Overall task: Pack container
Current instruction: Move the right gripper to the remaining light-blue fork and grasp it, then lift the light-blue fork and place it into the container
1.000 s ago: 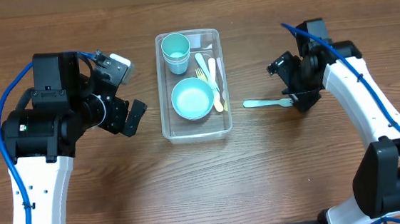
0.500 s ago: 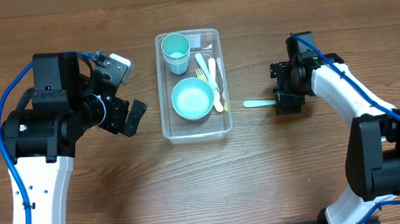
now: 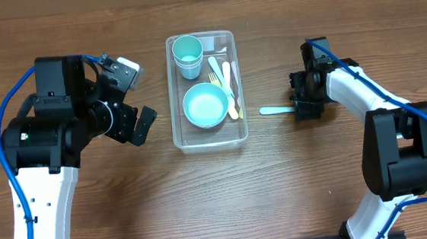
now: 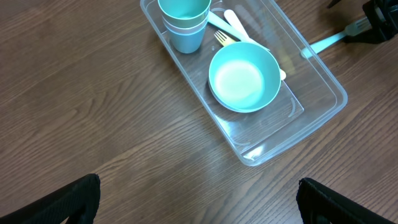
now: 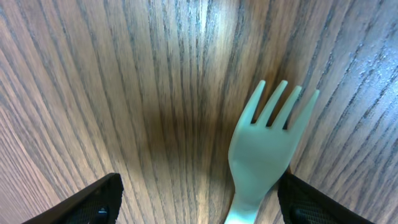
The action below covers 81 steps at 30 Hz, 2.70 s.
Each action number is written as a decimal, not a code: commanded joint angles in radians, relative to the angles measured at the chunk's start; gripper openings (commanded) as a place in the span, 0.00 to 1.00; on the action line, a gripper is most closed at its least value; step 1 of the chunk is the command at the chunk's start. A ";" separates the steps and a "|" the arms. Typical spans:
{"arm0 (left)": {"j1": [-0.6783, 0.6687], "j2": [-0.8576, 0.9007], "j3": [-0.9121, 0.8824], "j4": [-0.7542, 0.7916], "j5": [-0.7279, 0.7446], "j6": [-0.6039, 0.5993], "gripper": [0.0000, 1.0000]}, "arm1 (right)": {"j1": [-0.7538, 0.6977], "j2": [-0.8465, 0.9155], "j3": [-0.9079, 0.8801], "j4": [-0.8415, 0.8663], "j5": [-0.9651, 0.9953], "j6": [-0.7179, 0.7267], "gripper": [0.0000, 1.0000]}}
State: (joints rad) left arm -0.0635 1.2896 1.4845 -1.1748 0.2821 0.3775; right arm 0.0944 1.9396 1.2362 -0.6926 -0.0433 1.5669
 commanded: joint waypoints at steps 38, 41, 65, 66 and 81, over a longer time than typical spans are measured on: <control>0.005 -0.009 0.016 0.003 0.022 0.023 1.00 | 0.084 -0.214 0.524 -0.197 -0.298 -1.141 0.04; 0.005 -0.009 0.016 0.003 0.022 0.023 1.00 | 0.195 -0.237 0.524 -0.203 -0.363 -1.474 0.04; 0.005 -0.009 0.016 0.003 0.022 0.023 1.00 | 0.342 0.031 0.485 -0.188 -0.085 -1.531 0.22; 0.005 -0.009 0.016 0.003 0.022 0.023 1.00 | 0.342 0.031 0.486 -0.192 -0.085 -1.505 0.60; 0.005 -0.009 0.016 0.003 0.022 0.023 1.00 | 0.342 -0.442 0.533 -0.533 -0.084 -1.384 1.00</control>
State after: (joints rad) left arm -0.0635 1.2896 1.4845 -1.1748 0.2817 0.3775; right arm 0.4393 1.5051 1.7573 -1.2144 -0.1303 0.1799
